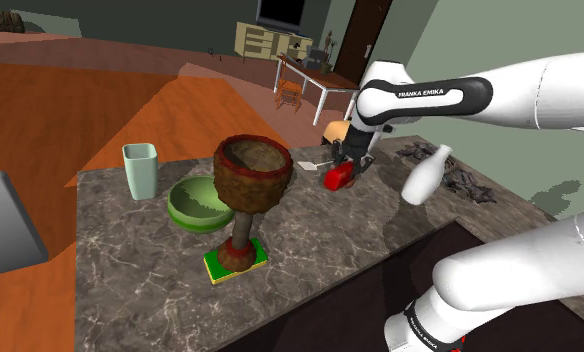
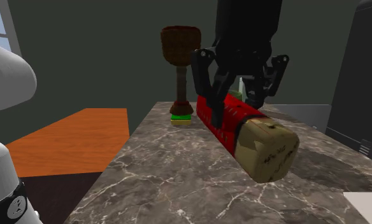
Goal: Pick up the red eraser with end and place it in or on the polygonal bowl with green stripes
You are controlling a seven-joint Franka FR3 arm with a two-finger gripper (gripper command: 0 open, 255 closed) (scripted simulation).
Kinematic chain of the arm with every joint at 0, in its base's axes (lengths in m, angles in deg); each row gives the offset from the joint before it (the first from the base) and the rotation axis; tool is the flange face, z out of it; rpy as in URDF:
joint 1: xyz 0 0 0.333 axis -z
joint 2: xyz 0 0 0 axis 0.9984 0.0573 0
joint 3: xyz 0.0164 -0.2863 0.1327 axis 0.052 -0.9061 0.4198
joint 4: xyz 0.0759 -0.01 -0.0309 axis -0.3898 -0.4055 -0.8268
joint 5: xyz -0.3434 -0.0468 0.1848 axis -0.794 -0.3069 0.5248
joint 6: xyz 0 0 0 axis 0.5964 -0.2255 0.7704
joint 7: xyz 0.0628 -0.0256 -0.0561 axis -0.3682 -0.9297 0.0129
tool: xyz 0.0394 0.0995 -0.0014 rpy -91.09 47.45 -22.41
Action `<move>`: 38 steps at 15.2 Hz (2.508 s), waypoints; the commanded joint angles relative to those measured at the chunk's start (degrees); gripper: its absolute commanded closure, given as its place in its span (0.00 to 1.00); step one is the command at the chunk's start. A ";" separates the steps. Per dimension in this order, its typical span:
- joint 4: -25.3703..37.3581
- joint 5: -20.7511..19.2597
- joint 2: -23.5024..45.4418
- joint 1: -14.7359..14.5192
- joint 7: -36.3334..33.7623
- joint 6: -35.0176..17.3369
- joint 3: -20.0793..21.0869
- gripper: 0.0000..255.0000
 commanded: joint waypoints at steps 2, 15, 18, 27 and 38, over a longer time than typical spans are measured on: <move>1.63 0.05 -0.77 0.01 0.11 2.39 -0.20 1.00; 9.44 0.62 -1.69 -0.94 -2.52 11.00 1.16 1.00; 11.27 1.38 -0.24 -2.44 -6.87 11.19 4.19 1.00; 20.14 0.94 7.77 -6.44 -20.82 11.78 13.41 1.00; 13.15 -6.32 14.90 -5.65 -9.14 0.31 12.74 0.00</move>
